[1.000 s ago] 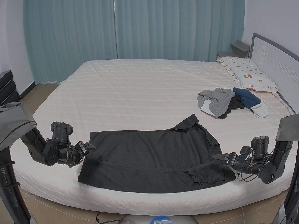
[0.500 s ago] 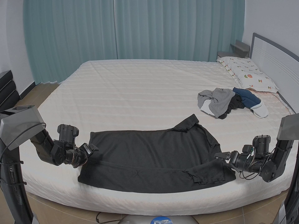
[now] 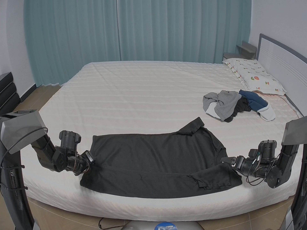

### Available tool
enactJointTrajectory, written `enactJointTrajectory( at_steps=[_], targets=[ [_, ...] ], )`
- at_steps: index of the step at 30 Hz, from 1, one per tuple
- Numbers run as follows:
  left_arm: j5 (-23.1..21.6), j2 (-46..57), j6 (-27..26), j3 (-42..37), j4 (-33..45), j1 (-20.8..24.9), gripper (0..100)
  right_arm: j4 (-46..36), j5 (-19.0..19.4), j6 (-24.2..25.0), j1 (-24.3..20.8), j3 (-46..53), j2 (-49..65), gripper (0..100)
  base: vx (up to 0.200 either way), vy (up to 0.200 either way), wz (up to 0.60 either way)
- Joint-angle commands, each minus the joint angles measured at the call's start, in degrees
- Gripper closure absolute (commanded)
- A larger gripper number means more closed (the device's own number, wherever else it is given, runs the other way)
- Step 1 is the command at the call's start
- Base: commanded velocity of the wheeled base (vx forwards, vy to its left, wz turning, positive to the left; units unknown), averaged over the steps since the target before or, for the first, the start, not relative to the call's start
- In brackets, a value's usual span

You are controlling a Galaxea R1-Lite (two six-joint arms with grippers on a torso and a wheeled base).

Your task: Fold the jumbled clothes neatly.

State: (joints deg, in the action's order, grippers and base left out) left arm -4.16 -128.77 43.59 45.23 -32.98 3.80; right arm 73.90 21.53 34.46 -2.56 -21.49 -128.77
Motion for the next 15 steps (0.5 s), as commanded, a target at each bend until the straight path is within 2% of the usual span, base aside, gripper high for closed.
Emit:
enactJointTrajectory(
  at_steps=[1, 7, 15],
  targets=[
    [0.03, 0.36, 0.0, -0.67, 0.02, -0.46, 100, 0.46, 0.0, 0.08, -0.08, -0.04, -0.96, 0, 0.0, 0.0, 0.0],
    [1.78, 0.45, 0.0, -1.55, 0.02, -1.08, 100, 0.9, 0.36, -0.01, -0.52, -0.04, -1.13, 0, 0.0, 0.0, 0.0],
    [1.87, 0.45, 0.0, -2.16, 0.02, -1.08, 100, 0.98, 0.18, -0.01, -0.78, -2.33, -3.59, 0, 0.0, 0.0, 0.0]
  ],
)
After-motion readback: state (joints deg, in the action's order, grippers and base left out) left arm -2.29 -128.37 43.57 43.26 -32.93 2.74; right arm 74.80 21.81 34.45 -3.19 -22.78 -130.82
